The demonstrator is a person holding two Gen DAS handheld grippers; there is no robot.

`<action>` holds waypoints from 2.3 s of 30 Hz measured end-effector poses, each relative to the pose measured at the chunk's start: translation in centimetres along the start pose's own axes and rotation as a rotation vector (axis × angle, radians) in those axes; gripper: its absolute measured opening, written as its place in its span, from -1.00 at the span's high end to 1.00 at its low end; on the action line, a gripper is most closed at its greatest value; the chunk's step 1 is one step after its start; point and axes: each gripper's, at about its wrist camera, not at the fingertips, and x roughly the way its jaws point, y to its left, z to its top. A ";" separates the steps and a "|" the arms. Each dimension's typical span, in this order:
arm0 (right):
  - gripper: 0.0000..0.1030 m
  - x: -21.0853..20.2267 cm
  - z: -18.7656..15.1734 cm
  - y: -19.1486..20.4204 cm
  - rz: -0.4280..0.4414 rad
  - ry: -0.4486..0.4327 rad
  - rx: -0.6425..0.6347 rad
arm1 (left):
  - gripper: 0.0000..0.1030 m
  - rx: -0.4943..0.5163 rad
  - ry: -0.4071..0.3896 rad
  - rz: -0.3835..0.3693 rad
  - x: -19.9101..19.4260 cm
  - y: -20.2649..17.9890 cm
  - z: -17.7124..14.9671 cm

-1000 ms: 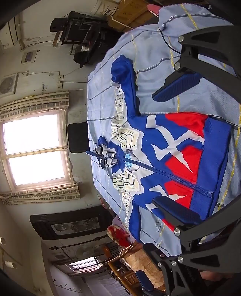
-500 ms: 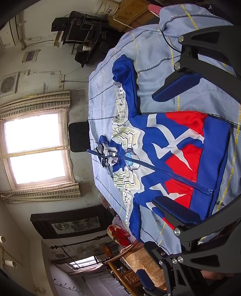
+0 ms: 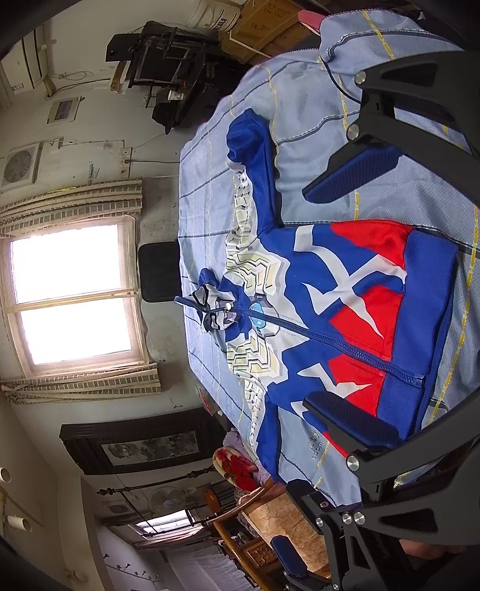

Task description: Fold large clothes

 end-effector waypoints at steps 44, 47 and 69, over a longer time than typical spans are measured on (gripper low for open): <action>-0.92 3.2 0.7 -4.8 -0.080 0.075 0.059 | -0.93 -0.002 0.112 -0.011 5.4 0.7 -1.2; -0.92 3.8 1.4 -7.6 -0.096 0.071 0.098 | -0.93 0.000 0.162 -0.034 7.7 1.4 -0.8; -0.22 16.7 7.0 -31.5 -0.073 0.216 0.637 | -0.93 0.119 0.276 -0.095 24.2 -6.2 7.6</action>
